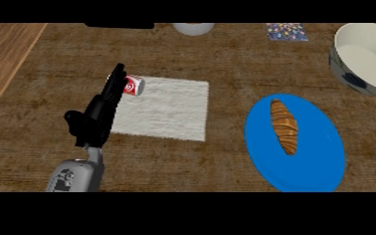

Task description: Pick the bell pepper from the plate and place it in the bowl

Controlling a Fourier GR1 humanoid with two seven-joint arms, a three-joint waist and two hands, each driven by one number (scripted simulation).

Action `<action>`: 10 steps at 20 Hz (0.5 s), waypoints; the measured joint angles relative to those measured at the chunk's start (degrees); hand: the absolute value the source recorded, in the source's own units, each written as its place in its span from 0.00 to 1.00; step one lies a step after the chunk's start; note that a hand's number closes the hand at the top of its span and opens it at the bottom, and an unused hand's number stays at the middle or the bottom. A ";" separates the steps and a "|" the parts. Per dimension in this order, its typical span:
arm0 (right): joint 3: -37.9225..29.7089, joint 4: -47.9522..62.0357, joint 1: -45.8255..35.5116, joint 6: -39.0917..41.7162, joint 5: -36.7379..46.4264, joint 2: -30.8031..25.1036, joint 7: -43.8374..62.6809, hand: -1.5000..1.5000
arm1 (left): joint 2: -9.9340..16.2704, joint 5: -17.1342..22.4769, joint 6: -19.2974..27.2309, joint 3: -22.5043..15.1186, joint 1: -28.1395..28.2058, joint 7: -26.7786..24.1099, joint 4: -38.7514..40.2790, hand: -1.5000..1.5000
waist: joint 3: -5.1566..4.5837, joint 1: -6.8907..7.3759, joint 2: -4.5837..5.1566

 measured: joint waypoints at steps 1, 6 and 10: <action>0.82 2.45 -2.08 -0.75 1.93 0.63 -0.80 1.00 | -0.04 -0.03 -0.03 0.08 -0.25 -0.33 0.59 0.50 | 0.02 0.08 0.05; 4.32 15.23 -10.47 -5.31 10.37 5.34 -5.32 1.00 | -0.17 -0.12 -0.31 -0.50 0.66 -0.17 -0.65 0.50 | 0.04 0.63 0.18; 5.93 24.87 -15.96 -9.29 15.99 8.06 -9.38 1.00 | -0.94 -0.84 0.72 -1.22 -0.17 -0.80 0.47 0.50 | 0.08 0.80 0.40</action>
